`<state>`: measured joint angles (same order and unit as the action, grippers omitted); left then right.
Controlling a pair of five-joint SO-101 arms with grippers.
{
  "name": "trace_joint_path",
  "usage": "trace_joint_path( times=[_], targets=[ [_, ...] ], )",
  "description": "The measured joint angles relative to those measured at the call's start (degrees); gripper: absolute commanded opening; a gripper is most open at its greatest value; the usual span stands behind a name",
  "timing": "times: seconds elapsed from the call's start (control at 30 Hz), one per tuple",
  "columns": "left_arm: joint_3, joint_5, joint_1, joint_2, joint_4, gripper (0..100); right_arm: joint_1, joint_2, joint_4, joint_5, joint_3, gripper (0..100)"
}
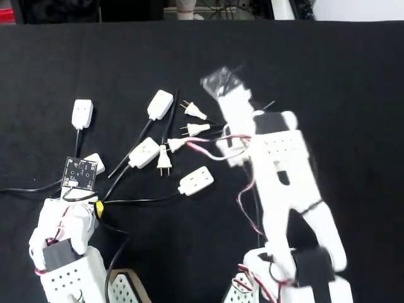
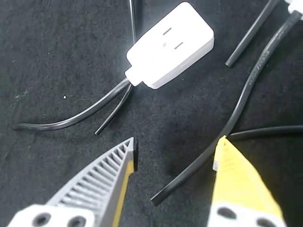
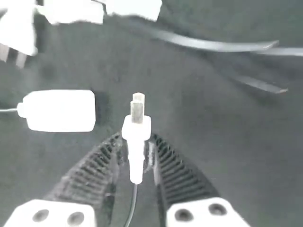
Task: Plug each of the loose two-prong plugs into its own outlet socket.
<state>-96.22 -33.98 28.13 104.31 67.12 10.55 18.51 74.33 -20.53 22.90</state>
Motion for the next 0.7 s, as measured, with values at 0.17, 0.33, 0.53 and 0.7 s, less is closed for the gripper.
trace_joint_path(
  times=[0.17,0.33,0.53,0.7],
  targets=[
    [0.0,0.0,0.0,0.0,0.0,27,-0.9,7.6,8.1,0.0,-12.6,1.1],
    [0.0,0.0,-5.3,0.0,0.0,27,-0.9,14.9,10.6,3.4,-18.6,1.1],
    [8.3,8.6,-14.4,0.0,0.0,27,1.1,23.8,8.1,13.0,-19.6,1.1],
    [16.5,16.1,-27.4,0.3,-3.5,27,12.3,32.7,5.5,21.2,-19.6,1.1]
  ],
)
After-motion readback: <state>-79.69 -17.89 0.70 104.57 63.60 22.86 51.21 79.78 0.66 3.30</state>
